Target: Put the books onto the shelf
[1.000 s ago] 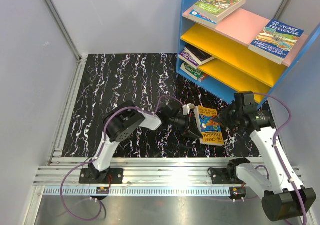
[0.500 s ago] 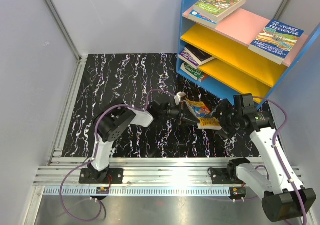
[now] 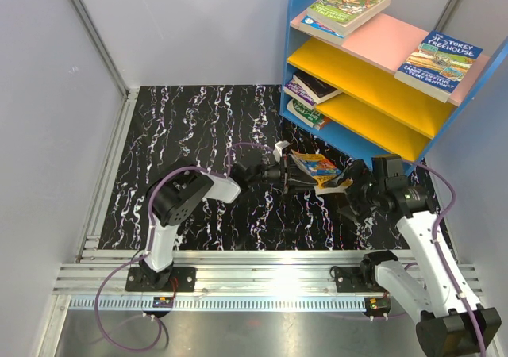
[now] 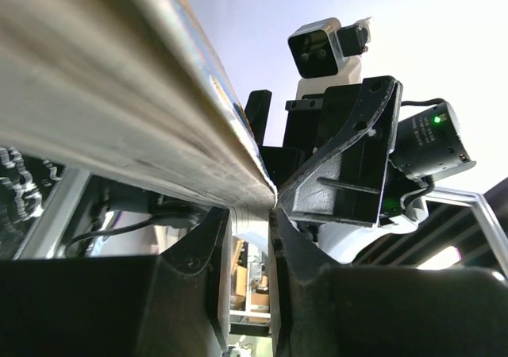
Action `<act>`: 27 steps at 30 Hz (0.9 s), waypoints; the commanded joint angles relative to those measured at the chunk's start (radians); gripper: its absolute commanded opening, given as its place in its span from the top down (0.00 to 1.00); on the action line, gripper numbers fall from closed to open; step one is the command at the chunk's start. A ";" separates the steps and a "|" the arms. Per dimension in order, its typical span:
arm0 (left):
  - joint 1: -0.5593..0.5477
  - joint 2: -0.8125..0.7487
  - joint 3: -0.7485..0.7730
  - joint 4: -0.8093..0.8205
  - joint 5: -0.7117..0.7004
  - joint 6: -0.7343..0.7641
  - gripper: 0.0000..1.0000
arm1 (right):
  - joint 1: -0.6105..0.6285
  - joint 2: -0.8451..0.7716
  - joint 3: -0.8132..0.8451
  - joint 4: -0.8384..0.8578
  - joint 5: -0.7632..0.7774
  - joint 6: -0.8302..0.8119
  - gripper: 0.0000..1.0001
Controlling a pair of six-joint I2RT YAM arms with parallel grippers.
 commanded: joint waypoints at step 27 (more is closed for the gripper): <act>-0.072 -0.084 -0.044 0.566 -0.214 -0.257 1.00 | 0.006 -0.040 0.053 0.145 0.267 0.080 0.94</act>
